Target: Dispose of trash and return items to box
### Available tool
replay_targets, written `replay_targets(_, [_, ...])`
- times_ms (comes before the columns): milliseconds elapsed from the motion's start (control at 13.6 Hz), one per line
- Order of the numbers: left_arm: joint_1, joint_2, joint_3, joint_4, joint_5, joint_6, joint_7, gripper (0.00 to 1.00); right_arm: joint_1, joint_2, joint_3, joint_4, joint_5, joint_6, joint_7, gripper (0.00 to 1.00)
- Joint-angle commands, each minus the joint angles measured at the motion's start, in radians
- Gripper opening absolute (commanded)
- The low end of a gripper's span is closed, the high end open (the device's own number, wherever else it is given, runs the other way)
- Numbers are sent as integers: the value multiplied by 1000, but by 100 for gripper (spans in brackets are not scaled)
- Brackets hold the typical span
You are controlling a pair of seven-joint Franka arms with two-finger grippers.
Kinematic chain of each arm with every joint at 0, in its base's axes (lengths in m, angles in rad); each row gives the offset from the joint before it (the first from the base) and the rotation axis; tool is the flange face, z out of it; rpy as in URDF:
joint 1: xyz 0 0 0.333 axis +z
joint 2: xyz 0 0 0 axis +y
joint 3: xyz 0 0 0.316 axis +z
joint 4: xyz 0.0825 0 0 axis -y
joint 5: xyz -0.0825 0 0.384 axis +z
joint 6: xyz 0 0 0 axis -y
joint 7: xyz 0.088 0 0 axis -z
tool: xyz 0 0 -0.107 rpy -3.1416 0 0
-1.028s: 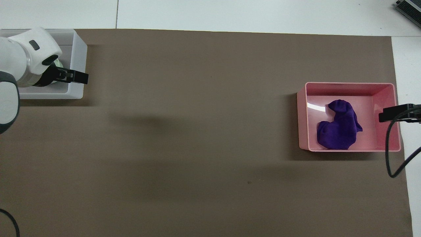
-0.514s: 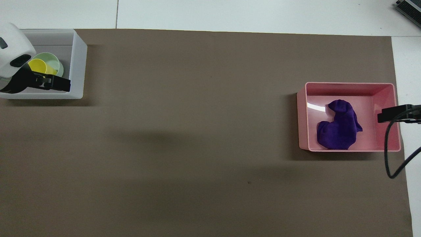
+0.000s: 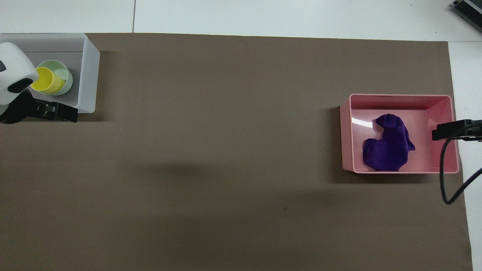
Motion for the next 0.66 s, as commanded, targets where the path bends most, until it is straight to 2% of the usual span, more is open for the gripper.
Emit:
replay_targets(0, [3, -27, 5, -32, 7, 0, 0, 100, -4, -25, 6, -22, 8, -6, 16, 100])
replay_targets(587, [-6, -27, 7, -34, 7, 5, -2, 100, -4, -29, 4, -16, 8, -13, 12, 100])
